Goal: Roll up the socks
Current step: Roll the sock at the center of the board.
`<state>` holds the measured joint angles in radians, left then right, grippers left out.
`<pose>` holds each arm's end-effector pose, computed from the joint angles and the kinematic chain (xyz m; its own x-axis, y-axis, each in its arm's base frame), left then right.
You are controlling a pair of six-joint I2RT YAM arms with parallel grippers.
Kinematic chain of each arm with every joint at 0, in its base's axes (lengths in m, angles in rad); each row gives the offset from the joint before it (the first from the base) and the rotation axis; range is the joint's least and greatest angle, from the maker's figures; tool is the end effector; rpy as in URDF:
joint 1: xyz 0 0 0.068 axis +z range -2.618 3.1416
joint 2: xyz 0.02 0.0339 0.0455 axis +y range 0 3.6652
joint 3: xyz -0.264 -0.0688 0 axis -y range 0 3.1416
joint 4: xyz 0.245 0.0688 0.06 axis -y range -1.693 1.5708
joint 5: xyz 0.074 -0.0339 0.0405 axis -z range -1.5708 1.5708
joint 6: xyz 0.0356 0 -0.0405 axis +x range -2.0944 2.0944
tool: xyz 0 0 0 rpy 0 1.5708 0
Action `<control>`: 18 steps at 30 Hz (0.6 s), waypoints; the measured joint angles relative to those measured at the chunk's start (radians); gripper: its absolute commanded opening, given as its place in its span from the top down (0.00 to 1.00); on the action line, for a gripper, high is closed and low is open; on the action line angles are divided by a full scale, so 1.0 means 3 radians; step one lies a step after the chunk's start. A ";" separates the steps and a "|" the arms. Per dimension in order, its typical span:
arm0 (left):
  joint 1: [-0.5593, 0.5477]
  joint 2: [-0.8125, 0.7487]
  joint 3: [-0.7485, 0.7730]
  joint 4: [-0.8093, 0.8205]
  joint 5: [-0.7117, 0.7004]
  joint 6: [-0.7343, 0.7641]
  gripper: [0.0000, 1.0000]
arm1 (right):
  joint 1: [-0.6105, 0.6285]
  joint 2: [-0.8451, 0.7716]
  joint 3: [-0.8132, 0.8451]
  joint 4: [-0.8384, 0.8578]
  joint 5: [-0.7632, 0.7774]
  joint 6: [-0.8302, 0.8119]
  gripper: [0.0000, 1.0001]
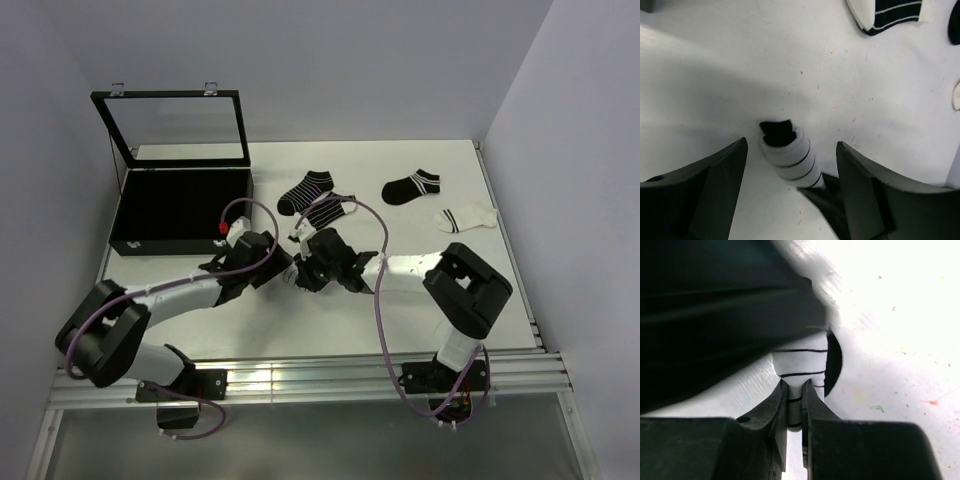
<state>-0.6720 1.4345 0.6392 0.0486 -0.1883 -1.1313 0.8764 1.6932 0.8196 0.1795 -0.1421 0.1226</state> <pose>0.2221 -0.1681 0.1681 -0.6823 -0.5932 -0.4273 -0.2666 0.7461 -0.6101 0.2134 0.2641 0.1563 -0.5078 -0.4206 -0.7518 -0.7741 0.6058 0.1839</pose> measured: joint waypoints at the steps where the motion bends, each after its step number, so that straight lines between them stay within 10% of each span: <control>1: -0.0001 -0.0118 -0.0081 -0.0001 -0.0047 -0.0027 0.24 | -0.0067 0.0009 0.0056 -0.0094 -0.0111 0.0052 1.00; 10: -0.0020 -0.1088 -0.0795 0.0238 -0.0323 -0.0228 0.25 | -0.0323 0.0310 0.0460 -0.0493 -0.0786 0.0393 1.00; 18: -0.0116 -0.0902 -0.0977 0.0478 -0.0290 -0.0392 0.25 | -0.0539 0.0472 0.0397 -0.0226 -0.1331 0.0895 1.00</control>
<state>-0.7067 1.1641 0.3462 0.1921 -0.2752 -1.2488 0.7147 1.8347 0.9386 0.1116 -0.5415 0.3912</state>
